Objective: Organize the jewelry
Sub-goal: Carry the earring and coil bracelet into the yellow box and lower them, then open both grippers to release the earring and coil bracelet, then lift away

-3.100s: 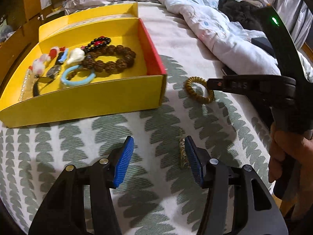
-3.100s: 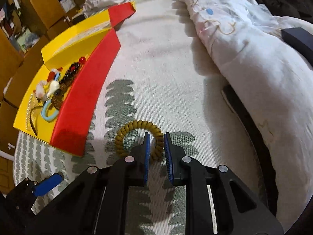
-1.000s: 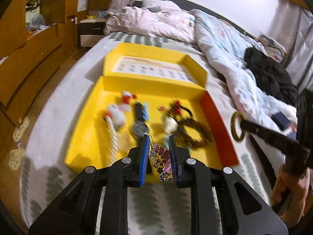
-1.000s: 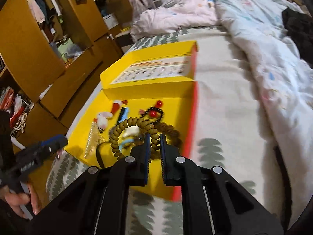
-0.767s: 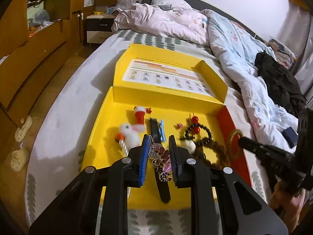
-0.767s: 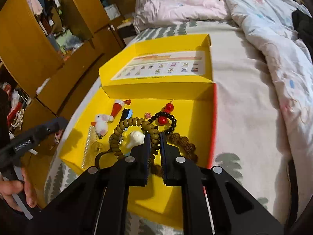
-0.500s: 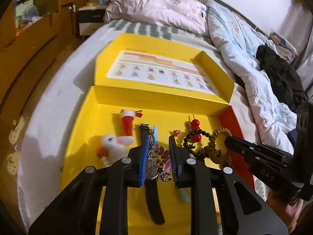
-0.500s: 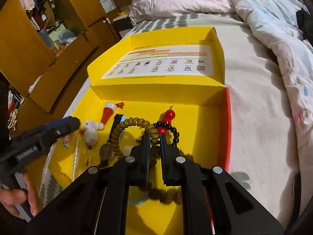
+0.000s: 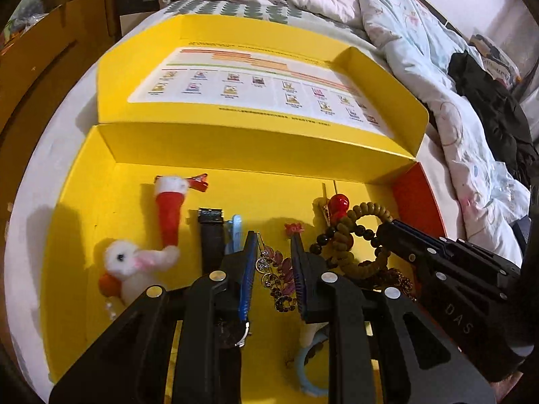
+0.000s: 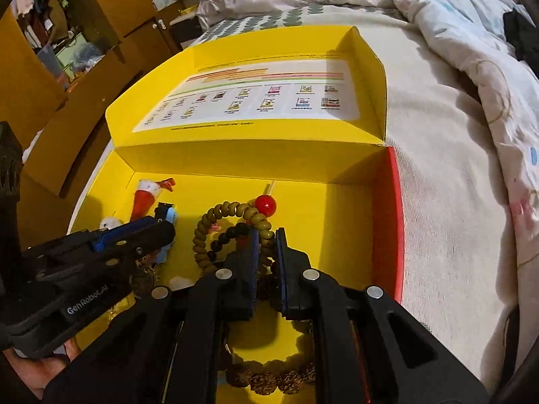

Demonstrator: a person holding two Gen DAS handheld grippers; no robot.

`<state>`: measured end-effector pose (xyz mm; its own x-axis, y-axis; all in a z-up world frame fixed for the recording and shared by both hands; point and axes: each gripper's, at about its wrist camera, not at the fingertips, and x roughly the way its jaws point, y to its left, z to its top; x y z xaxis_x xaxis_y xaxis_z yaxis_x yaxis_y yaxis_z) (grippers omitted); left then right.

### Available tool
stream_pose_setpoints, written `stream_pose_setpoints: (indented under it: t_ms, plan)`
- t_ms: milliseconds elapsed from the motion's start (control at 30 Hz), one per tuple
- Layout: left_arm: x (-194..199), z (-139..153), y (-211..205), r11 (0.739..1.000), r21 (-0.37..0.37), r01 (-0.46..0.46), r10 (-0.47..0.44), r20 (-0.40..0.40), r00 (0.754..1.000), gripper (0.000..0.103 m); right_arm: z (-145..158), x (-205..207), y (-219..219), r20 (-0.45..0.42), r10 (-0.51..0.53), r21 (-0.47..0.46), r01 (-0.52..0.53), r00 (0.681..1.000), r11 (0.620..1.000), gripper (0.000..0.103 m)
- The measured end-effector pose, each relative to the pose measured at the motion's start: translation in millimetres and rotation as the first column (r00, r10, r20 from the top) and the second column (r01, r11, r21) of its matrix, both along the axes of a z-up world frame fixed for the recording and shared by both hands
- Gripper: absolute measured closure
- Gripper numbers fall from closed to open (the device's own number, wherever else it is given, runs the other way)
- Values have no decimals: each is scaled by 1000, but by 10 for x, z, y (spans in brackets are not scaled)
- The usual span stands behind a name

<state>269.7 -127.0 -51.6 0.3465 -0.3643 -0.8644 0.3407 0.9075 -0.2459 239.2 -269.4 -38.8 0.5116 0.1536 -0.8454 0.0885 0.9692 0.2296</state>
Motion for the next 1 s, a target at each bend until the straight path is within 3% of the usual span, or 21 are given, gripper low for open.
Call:
stream_pose_setpoints:
  t_ms: [300, 533, 567, 667, 833, 1000]
  plan:
    - [106, -161, -82, 999, 45, -1, 2, -23, 1000, 82, -75, 8, -13, -5, -10, -6, 10, 1000, 1000, 91]
    - [138, -156, -70, 999, 50, -5, 6, -19, 1000, 81, 9, -47, -29, 26, -14, -15, 14, 1000, 1000, 84]
    - [136, -142, -71, 999, 46, -4, 5, -16, 1000, 79, 32, -65, -41, 36, -17, -12, 17, 999, 1000, 84]
    - [117, -58, -56, 999, 41, -19, 18, 15, 1000, 59, 121, -134, -94, 67, -31, -8, 32, 997, 999, 84]
    - [22, 112, -47, 999, 37, -19, 17, 54, 998, 58, 281, -286, -166, 96, -40, -3, 41, 995, 999, 83]
    - [-260, 386, 35, 998, 52, -26, 18, 154, 988, 51, 497, -538, -175, 136, -52, -5, 53, 989, 999, 83]
